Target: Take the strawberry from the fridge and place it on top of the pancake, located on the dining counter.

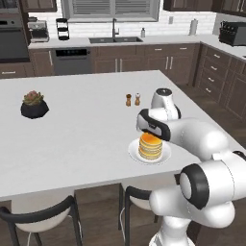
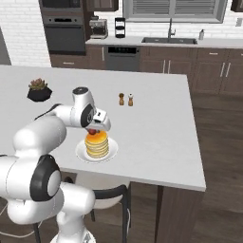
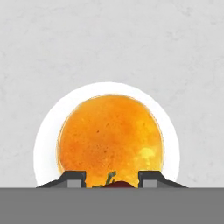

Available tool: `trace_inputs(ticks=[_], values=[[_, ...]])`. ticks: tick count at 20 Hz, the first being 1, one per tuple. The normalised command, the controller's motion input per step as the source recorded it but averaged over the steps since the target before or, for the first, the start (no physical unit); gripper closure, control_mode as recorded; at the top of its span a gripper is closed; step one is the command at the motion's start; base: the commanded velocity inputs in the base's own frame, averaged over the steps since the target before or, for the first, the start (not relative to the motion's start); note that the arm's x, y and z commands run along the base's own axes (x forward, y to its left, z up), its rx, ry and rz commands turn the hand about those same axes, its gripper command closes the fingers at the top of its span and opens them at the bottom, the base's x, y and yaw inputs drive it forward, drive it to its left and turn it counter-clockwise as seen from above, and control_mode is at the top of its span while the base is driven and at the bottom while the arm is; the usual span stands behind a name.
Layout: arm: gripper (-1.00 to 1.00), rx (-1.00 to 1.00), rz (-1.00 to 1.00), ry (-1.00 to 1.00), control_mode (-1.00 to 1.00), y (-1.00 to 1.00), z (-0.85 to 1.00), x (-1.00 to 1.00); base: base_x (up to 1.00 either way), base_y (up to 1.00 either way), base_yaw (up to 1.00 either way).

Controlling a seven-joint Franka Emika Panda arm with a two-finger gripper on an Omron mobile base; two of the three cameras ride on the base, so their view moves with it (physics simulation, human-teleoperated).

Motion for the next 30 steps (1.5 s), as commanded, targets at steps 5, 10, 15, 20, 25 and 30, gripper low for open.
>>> trace_inputs(ticks=[5,10,15,20,25,30], values=[[1.00,0.00,0.00,0.00,-1.00,0.00,-0.23,0.00,0.00,0.00,0.00],[1.00,0.00,0.00,0.00,-1.00,0.00,-0.20,0.00,0.00,0.00,0.00],[1.00,0.00,0.00,0.00,-1.00,0.00,-0.12,0.00,0.00,0.00,0.00],[1.00,0.00,0.00,0.00,-1.00,0.00,-0.01,0.01,0.00,0.00,0.00],[1.00,0.00,0.00,0.00,-1.00,0.00,0.00,0.21,0.00,0.00,0.00],[1.00,0.00,0.00,0.00,-1.00,0.00,0.00,0.31,0.00,0.00,0.00]])
